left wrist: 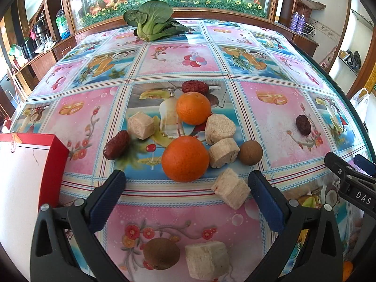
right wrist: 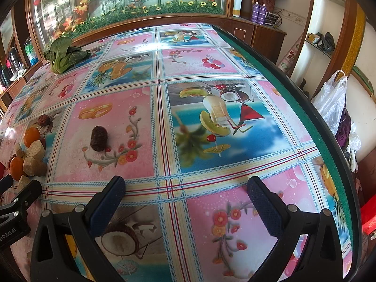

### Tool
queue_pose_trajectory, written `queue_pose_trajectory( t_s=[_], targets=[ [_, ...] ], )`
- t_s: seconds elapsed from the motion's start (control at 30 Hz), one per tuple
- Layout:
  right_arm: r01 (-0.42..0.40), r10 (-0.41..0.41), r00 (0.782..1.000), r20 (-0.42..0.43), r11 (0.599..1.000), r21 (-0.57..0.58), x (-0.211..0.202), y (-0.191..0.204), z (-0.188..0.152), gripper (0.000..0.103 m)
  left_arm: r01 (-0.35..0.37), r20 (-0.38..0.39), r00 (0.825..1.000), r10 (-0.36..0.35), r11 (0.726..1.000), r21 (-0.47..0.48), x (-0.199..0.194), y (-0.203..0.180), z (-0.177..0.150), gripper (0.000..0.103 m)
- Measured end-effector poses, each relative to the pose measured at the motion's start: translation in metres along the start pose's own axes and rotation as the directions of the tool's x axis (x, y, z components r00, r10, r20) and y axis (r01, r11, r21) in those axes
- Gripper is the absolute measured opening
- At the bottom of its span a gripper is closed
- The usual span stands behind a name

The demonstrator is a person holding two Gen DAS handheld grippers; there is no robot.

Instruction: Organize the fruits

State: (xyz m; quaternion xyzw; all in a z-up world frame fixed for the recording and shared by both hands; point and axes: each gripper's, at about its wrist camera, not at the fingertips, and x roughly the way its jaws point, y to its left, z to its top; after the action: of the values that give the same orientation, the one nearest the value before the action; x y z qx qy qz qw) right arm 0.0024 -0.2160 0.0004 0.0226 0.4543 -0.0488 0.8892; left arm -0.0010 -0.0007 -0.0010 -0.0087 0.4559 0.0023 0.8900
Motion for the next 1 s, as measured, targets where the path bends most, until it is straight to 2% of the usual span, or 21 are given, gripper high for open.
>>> queue_pose_trajectory(
  t_s=[0.13,0.23,0.3,0.37,0.47,0.53,0.7,0.83,1.0],
  targets=[
    [0.001,-0.001,1.000,0.000,1.000,0.002,0.000,0.000,0.000,0.103,0.001,-0.002,1.000,-0.001,1.000,-0.001,0.000,0.000,0.000,0.103],
    [-0.005,0.005,1.000,-0.005,1.000,-0.005,-0.004,-0.001,0.000,0.102,0.018,-0.066,0.998,-0.016,1.000,0.025,-0.001,0.000,0.001,0.103],
    [-0.027,0.026,0.996,0.080,1.000,0.002,-0.022,-0.003,-0.003,0.101,0.028,-0.004,1.000,-0.028,1.000,0.006,-0.017,0.007,-0.005,0.103],
    [-0.043,0.045,0.984,0.172,0.999,-0.016,-0.045,-0.001,-0.006,0.101,0.010,0.081,0.997,-0.009,1.000,-0.007,-0.046,0.016,-0.017,0.103],
    [-0.110,0.122,0.956,0.266,0.992,-0.057,-0.088,0.004,-0.012,0.102,0.004,0.126,0.992,-0.004,1.000,-0.001,-0.083,0.025,-0.029,0.103],
    [-0.173,0.187,0.917,0.352,0.982,-0.072,-0.121,0.007,-0.024,0.102,-0.025,0.193,0.981,0.026,1.000,-0.010,-0.111,0.032,-0.043,0.103],
    [-0.253,0.283,0.865,0.415,0.959,-0.129,-0.159,0.021,-0.052,0.102,0.005,0.262,0.965,0.020,0.996,-0.094,-0.152,0.056,-0.072,0.103],
    [-0.237,0.299,0.855,0.424,0.952,-0.195,-0.173,0.036,-0.064,0.102,-0.052,0.275,0.958,0.079,0.993,-0.104,-0.162,0.061,-0.072,0.103],
    [-0.253,0.324,0.848,0.420,0.943,-0.216,-0.179,0.042,-0.066,0.102,-0.079,0.305,0.947,0.101,0.993,-0.085,-0.173,0.058,-0.073,0.103]
  ],
)
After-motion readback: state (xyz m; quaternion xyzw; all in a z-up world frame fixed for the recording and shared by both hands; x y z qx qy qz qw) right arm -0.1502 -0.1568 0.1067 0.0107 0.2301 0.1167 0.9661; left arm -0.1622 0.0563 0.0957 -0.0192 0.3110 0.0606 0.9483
